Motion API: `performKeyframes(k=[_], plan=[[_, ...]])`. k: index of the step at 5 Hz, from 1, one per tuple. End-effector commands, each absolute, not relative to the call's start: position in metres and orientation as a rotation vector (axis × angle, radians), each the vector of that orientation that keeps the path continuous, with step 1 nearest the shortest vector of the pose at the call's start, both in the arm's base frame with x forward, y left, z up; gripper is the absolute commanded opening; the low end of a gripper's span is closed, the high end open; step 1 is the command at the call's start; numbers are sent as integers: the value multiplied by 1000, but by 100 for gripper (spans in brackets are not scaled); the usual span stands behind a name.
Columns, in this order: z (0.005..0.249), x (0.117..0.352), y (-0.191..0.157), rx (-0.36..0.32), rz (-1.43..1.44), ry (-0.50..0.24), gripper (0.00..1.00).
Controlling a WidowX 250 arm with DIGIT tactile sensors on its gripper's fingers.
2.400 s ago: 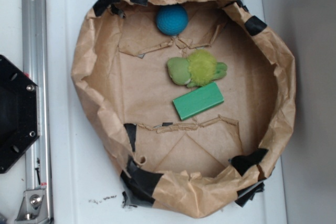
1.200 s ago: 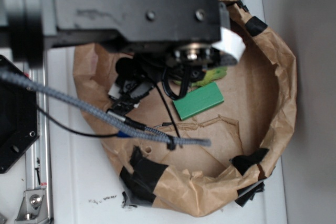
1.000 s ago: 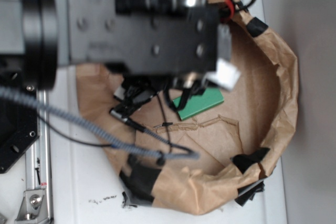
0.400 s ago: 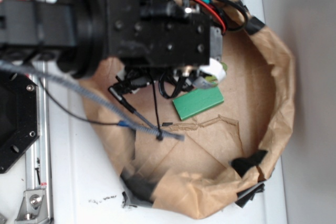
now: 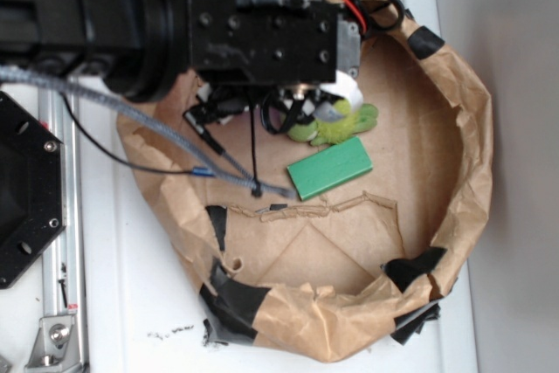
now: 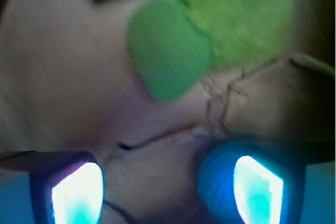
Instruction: Grab the blue ball.
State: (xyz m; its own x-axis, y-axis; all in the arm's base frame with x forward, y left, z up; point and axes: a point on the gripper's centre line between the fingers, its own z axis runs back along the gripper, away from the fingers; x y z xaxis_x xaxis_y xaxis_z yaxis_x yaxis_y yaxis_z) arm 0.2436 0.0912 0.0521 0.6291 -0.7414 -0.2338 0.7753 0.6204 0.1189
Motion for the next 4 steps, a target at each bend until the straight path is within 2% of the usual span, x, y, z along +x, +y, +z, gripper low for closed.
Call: performKeyframes(k=[1, 2, 3, 4], plan=[[25, 236, 127, 227, -812, 256, 100], [8, 234, 149, 222, -736, 294, 100], [10, 234, 147, 230, -733, 273, 0], [28, 234, 137, 168, -731, 227, 0]])
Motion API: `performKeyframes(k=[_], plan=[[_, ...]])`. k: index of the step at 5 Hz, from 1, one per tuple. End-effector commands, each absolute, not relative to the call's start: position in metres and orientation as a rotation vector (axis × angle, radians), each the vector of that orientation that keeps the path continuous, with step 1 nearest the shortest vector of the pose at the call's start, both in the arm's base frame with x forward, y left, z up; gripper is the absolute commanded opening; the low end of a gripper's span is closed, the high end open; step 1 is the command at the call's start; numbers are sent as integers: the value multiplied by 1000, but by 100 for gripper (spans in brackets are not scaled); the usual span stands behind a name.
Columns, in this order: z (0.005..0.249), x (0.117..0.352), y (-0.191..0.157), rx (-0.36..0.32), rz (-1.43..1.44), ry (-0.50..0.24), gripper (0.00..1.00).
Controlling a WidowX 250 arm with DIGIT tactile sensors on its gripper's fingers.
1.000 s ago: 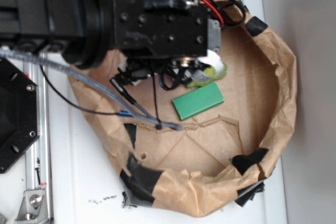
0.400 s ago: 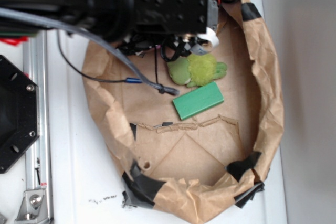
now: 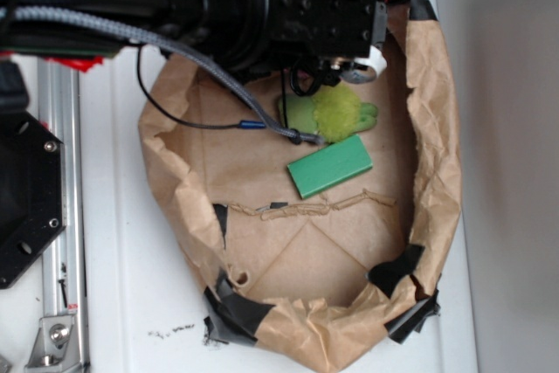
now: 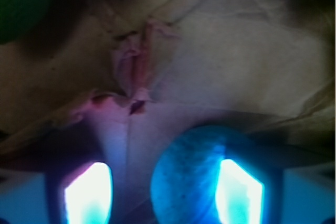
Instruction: Grab the blue ball.
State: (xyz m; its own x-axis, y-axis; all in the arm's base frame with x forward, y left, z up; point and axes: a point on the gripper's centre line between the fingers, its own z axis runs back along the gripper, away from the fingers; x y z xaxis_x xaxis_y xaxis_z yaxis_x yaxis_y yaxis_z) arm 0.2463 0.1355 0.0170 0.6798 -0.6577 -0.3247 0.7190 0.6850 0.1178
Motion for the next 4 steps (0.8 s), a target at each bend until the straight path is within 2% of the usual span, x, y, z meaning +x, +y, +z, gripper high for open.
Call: performKeyframes(k=[1, 2, 3, 4], plan=[[74, 239, 100, 131, -743, 116, 0], [124, 245, 56, 109, -677, 122, 0], [147, 246, 35, 50, -642, 130, 0], [151, 246, 31, 60, -452, 147, 0]])
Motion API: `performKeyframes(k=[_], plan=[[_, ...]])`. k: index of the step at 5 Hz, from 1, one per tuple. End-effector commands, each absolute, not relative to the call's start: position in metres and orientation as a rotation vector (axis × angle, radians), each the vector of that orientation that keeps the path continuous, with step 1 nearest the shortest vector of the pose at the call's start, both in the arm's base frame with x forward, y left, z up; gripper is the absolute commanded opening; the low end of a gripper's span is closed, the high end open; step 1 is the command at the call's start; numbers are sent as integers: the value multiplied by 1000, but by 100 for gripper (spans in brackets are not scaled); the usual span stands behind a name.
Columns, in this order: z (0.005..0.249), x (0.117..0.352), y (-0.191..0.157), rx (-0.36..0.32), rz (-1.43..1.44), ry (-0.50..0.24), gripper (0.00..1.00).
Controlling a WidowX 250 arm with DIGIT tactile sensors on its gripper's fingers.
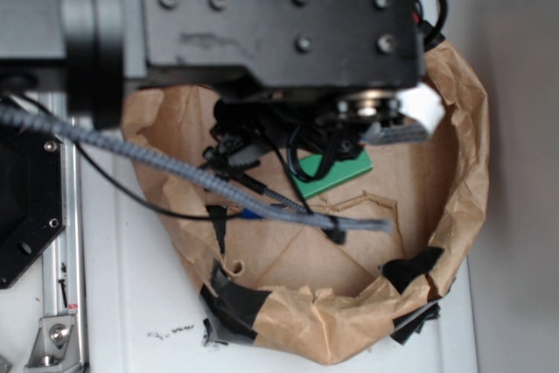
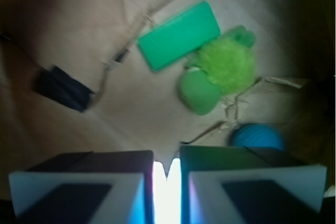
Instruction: Grab the blue ball.
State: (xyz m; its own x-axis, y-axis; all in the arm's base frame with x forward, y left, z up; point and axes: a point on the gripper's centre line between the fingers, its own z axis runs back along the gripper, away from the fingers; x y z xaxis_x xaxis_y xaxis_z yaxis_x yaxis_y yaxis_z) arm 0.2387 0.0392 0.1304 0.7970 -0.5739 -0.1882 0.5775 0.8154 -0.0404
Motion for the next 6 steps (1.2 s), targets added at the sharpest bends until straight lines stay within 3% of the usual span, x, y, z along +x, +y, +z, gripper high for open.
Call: performKeyframes(k=[1, 2, 3, 4, 5, 6], plan=[[152, 245, 37, 33, -368, 83, 0], [136, 240, 43, 22, -442, 47, 100], [110, 237, 58, -29, -473, 35, 100], [98, 242, 72, 118, -616, 43, 100], [93, 248, 79, 197, -691, 39, 100], [84, 247, 90, 197, -734, 82, 100]])
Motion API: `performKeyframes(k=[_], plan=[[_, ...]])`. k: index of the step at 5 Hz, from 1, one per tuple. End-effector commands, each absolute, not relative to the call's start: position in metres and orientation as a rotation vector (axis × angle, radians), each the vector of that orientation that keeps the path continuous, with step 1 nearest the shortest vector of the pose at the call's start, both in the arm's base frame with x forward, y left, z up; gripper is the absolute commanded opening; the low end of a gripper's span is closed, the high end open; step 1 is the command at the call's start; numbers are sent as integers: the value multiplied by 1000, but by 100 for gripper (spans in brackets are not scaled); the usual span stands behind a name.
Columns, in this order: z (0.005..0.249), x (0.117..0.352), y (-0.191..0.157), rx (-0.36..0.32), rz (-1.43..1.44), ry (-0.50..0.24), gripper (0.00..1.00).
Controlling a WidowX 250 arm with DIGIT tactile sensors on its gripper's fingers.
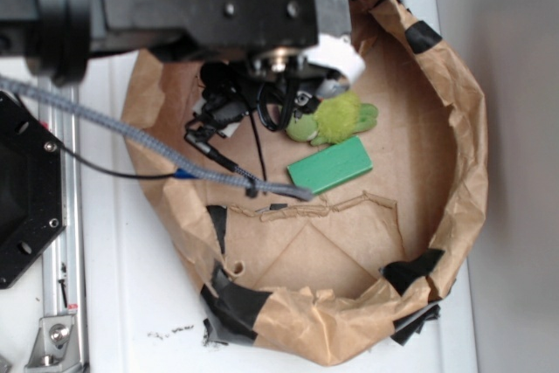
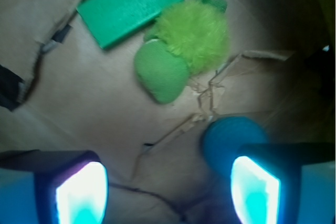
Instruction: Grab the blue ball.
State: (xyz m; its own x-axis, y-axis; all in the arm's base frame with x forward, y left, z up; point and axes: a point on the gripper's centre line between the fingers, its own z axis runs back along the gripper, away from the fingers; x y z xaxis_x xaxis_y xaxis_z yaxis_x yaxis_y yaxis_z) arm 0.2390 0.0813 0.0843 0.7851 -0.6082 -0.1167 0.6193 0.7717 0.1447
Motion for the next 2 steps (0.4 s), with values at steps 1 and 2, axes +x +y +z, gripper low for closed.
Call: performKeyframes(k=[1, 2], plan=[[80, 248, 104, 181, -762, 88, 100], [87, 258, 117, 290, -732, 34, 100]])
